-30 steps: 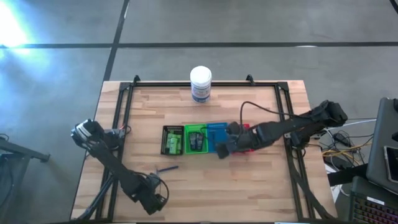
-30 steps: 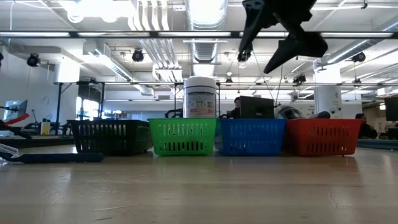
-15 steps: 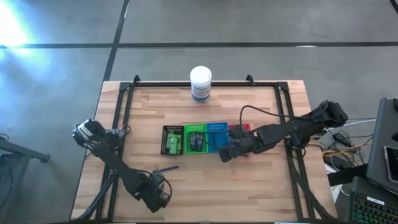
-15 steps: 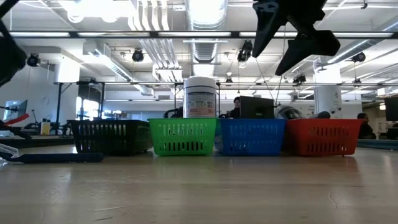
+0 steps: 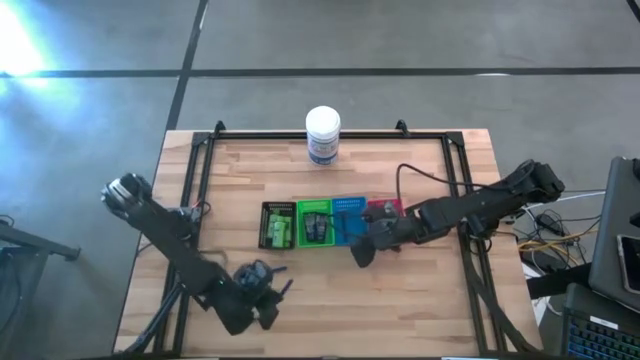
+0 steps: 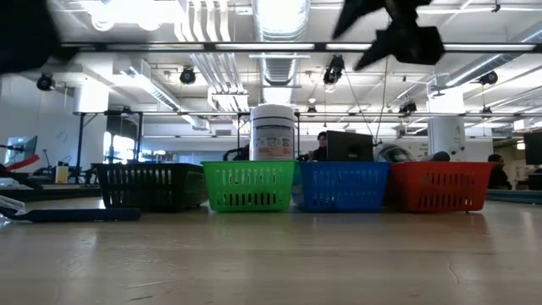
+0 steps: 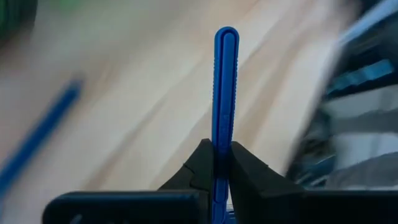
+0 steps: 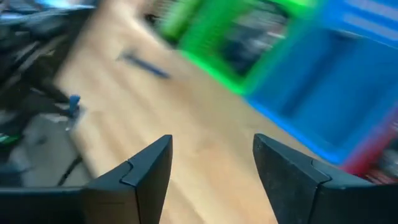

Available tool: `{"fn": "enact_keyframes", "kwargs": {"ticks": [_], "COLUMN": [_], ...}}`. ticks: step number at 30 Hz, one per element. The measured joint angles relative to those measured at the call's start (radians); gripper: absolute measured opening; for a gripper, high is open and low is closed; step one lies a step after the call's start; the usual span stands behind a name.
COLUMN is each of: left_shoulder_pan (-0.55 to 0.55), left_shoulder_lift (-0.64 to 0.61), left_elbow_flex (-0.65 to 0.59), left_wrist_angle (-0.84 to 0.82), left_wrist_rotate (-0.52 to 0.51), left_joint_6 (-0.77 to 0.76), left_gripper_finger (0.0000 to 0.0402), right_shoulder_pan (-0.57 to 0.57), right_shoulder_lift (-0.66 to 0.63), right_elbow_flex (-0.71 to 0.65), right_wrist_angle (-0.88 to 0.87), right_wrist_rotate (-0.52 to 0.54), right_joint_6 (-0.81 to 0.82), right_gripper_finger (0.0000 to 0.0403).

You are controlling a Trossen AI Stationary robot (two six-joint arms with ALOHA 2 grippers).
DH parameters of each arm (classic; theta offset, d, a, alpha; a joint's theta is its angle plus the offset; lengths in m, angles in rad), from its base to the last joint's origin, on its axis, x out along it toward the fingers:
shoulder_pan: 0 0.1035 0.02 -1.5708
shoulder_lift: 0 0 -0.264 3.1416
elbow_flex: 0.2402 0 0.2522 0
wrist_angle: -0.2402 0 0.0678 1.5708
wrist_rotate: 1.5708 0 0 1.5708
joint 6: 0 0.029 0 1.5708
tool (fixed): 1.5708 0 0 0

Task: Pick & Place Travel size toiletries
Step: Put the blue razor into the blue bin

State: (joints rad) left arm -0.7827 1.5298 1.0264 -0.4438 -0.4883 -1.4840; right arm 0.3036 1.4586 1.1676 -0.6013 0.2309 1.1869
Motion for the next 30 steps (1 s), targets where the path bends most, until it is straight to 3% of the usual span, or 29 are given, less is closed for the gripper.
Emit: {"fn": "enact_keyframes", "kwargs": {"ticks": [2, 4, 8, 13, 16, 30], "left_shoulder_pan": [0.010, 0.034, 0.101, 0.188, 0.223, 0.357], "left_shoulder_lift": [-0.061, -0.114, -0.182, -0.197, -0.191, -0.182], "left_elbow_flex": [0.000, 0.000, 0.000, 0.000, 0.000, -0.001], "left_wrist_angle": [0.063, 0.140, 0.282, 0.489, 0.568, 0.614], "left_wrist_rotate": [-0.092, -0.120, -0.114, -0.016, 0.032, 0.173], "left_joint_6": [0.141, 0.289, 0.503, 0.714, 0.762, 0.807], "left_gripper_finger": [0.0026, 0.0026, 0.0026, 0.0026, 0.0026, 0.0026], "right_shoulder_pan": [0.012, 0.023, 0.041, 0.044, 0.045, 0.050], "right_shoulder_lift": [0.000, 0.000, -0.001, 0.010, 0.017, 0.025], "right_elbow_flex": [-0.006, -0.009, -0.010, -0.010, -0.010, 0.020], "right_wrist_angle": [0.117, 0.242, 0.448, 0.532, 0.565, 0.604], "right_wrist_rotate": [-0.017, -0.028, -0.030, -0.019, -0.015, 0.008], "right_joint_6": [-0.067, -0.142, -0.300, -0.345, -0.384, -0.439], "right_gripper_finger": [0.0215, 0.0211, 0.0211, 0.0224, 0.0239, 0.0300]}}
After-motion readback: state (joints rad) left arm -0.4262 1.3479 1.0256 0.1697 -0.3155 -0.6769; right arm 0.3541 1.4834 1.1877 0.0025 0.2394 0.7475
